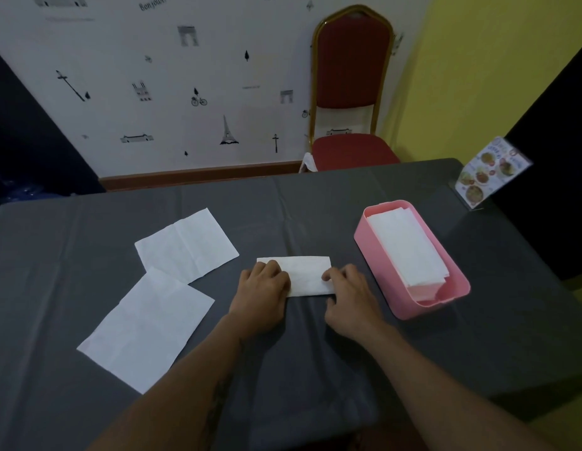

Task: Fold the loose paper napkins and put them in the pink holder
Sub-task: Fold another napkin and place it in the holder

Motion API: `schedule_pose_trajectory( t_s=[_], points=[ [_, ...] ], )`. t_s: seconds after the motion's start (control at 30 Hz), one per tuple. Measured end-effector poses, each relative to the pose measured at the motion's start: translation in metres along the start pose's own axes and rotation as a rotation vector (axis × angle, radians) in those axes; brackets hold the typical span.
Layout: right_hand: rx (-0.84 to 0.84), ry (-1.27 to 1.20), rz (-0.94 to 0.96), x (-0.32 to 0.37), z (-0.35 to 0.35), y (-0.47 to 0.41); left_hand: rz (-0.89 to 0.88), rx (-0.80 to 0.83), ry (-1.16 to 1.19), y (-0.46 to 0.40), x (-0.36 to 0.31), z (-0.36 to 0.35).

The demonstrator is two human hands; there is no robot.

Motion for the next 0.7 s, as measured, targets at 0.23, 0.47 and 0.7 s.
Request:
schedule_pose_trajectory(
  t_s=[0.23,0.47,0.7],
  points=[
    [-0.04,0.246,0.12,0.019,-0.005,-0.008,0.028,0.025,0.084,0.007,0.002,-0.004],
    [-0.06,0.326,0.19,0.021,-0.007,-0.014,0.041,-0.054,0.075,0.001,-0.003,-0.005],
    [-0.096,0.087,0.037,-0.001,0.005,-0.011,0.05,-0.23,0.072,0.009,-0.015,0.006]
  ],
)
Point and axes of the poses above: each hand's wrist, its own y-axis away from the middle knuckle, its own z-axis out of the back of the hand, x = y × z, the point moved 9 cm from there along -y, towards the middle knuckle, and after that the axes turned 8 degrees about x, right-handed, at the moved point
